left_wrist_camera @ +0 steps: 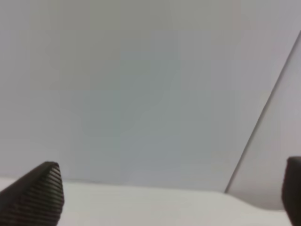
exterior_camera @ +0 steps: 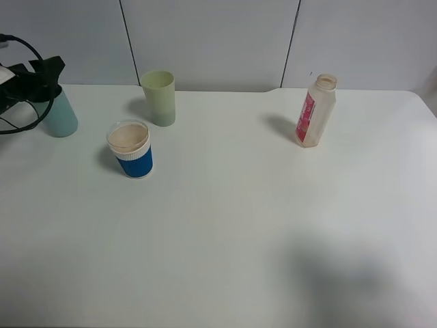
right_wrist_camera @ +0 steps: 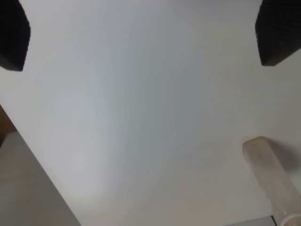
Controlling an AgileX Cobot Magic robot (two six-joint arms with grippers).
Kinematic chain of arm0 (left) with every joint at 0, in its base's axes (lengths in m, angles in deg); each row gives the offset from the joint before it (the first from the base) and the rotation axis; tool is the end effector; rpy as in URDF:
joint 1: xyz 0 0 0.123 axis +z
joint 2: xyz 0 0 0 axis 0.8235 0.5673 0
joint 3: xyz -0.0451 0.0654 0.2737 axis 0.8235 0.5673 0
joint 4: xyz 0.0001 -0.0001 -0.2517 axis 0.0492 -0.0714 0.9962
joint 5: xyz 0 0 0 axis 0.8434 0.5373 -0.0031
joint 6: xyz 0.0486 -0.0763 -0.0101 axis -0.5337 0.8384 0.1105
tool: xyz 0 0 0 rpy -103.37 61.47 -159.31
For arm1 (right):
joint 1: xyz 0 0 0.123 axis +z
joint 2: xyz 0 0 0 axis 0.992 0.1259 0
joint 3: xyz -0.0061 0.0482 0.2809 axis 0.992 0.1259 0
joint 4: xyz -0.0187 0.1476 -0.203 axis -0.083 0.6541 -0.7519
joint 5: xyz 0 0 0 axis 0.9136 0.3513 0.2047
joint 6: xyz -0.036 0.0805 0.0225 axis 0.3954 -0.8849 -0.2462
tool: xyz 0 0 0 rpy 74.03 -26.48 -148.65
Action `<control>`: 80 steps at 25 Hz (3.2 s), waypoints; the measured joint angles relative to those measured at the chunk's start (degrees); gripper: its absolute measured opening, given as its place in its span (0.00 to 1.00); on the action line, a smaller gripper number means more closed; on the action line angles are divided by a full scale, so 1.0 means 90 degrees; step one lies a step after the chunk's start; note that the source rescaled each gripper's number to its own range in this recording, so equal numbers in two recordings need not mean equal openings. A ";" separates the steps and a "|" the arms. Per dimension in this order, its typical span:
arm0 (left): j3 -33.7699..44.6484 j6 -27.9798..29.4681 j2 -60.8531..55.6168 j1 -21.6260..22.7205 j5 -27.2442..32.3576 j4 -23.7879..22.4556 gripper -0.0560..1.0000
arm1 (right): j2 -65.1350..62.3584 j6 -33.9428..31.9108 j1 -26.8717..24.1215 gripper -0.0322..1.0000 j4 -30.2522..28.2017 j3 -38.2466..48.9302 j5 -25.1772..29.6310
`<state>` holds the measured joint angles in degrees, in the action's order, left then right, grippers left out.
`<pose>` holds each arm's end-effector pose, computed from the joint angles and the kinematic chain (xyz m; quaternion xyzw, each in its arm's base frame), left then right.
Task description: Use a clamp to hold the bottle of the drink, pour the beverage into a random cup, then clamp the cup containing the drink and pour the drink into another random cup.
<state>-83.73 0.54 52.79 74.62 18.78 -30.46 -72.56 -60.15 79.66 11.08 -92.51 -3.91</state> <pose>0.3721 0.0808 0.1393 -0.0209 0.6936 -0.1605 0.7019 -0.0063 -0.0093 0.2777 0.0976 0.8455 -0.0308 0.5240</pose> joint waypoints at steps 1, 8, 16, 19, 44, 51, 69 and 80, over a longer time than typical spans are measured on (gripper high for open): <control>0.0006 0.0000 -0.0092 0.0000 0.0000 0.0000 0.79 | 0.0000 0.0000 0.0000 0.97 0.0000 0.0000 0.0000; 0.0414 0.0002 -0.0989 0.0009 0.0000 0.0031 0.79 | 0.0000 0.0000 0.0000 0.97 0.0000 0.0000 0.0000; 0.1121 0.0002 -0.2133 0.0009 0.0023 0.0245 0.79 | 0.0000 0.0000 0.0000 0.97 0.0000 0.0000 0.0000; 0.1403 0.0002 -0.2609 0.0009 0.0274 0.0275 0.79 | 0.0000 0.0000 0.0000 0.97 0.0000 0.0000 0.0000; 0.3414 -0.0706 -0.6221 -0.0721 0.1677 0.1676 0.79 | 0.0000 0.0000 0.0000 0.97 0.0000 0.0000 0.0000; 0.3435 -0.1176 -0.7439 -0.1395 0.3202 0.2329 0.79 | 0.0000 0.0000 0.0000 0.97 0.0000 0.0000 0.0000; 0.3439 -0.1290 -1.0920 -0.1460 0.7761 0.2475 0.79 | 0.0000 0.0000 0.0000 0.97 0.0000 0.0000 0.0000; 0.2906 -0.1271 -1.1750 -0.1460 0.9776 0.2664 0.67 | 0.0000 0.0000 0.0000 0.97 0.0000 0.0000 0.0000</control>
<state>-57.57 -10.89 -52.96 61.48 106.76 -6.48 -72.56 -60.15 79.66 11.08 -92.51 -3.91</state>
